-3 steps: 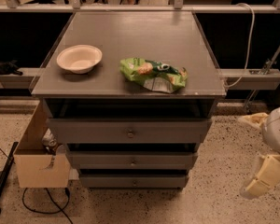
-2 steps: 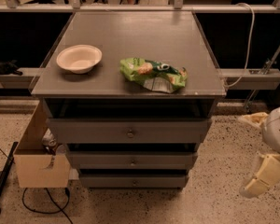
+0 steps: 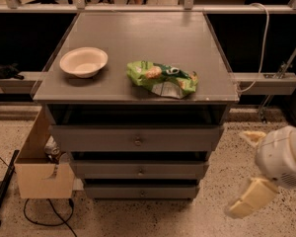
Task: Open middle drawer
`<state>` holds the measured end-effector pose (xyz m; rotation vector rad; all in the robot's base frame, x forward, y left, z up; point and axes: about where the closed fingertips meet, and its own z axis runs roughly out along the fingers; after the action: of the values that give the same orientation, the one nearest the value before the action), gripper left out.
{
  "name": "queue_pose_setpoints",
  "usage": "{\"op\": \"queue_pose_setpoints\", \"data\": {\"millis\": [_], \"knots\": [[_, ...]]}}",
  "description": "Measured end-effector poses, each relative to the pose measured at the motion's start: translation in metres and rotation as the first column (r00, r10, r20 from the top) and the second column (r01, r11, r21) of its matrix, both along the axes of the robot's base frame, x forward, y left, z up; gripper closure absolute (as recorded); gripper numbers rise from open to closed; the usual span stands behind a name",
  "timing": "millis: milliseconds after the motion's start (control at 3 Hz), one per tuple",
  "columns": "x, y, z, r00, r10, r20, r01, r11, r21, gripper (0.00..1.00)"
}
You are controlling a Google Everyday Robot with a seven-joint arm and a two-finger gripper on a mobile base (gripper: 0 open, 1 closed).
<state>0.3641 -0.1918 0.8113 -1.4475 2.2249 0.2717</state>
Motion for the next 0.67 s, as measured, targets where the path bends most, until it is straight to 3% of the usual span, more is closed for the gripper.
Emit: {"op": "queue_pose_setpoints", "data": {"millis": [333, 667], "knots": [[-0.002, 0.016, -0.035, 0.9989, -0.046, 0.009, 0.046, 0.999, -0.002, 0.00], [0.006, 0.023, -0.063, 0.9989, -0.042, 0.019, 0.043, 0.999, -0.019, 0.00]]}}
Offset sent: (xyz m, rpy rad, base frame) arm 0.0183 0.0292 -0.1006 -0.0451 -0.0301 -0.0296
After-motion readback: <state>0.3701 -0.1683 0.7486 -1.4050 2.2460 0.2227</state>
